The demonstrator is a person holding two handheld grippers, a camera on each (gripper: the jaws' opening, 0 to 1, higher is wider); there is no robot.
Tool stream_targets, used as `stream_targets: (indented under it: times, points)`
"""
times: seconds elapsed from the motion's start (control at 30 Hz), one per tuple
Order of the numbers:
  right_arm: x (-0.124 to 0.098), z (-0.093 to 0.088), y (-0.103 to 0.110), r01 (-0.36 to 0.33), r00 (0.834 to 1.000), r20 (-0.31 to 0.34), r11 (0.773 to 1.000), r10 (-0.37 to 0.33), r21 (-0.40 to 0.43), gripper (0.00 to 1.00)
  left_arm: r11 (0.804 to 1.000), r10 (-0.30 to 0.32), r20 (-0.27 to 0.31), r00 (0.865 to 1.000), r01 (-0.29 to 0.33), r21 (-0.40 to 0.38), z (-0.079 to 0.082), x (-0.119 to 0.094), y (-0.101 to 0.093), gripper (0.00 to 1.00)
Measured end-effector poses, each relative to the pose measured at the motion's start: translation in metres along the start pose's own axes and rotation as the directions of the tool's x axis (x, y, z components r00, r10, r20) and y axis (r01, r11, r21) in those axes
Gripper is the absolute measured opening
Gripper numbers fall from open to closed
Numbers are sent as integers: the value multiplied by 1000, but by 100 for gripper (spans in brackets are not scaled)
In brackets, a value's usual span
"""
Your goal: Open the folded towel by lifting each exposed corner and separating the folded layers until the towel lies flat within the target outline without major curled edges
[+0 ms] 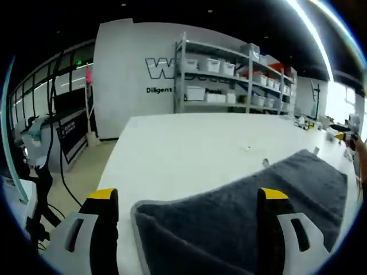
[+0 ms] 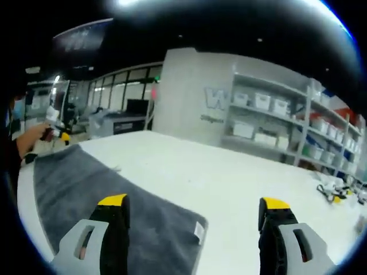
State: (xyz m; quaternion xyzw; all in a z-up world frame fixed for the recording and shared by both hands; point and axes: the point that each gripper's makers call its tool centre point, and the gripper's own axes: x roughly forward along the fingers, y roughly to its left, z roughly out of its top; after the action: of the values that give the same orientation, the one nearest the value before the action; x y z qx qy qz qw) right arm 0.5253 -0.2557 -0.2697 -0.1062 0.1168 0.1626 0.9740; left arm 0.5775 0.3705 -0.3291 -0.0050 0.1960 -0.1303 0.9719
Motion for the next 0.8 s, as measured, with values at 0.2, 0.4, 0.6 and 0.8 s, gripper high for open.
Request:
stream_targets:
  times: [0.2, 0.4, 0.6, 0.8]
  points:
    - [15, -5, 2, -31, 999, -37, 1000, 31, -1, 93, 996, 48, -18, 999, -47, 72, -1, 5, -1, 97]
    - [28, -5, 7, -48, 998, -29, 999, 49, 25, 89, 995, 84, -70, 994, -80, 57, -24, 19, 8, 92]
    - [39, -11, 2, -47, 998, -49, 998, 49, 38, 88, 995, 102, -67, 993, -102, 16, -26, 26, 15, 87]
    - [53, -26, 1, -56, 995, -84, 997, 61, 59, 86, 987, 157, -100, 982, -153, 46, -37, 31, 25, 82]
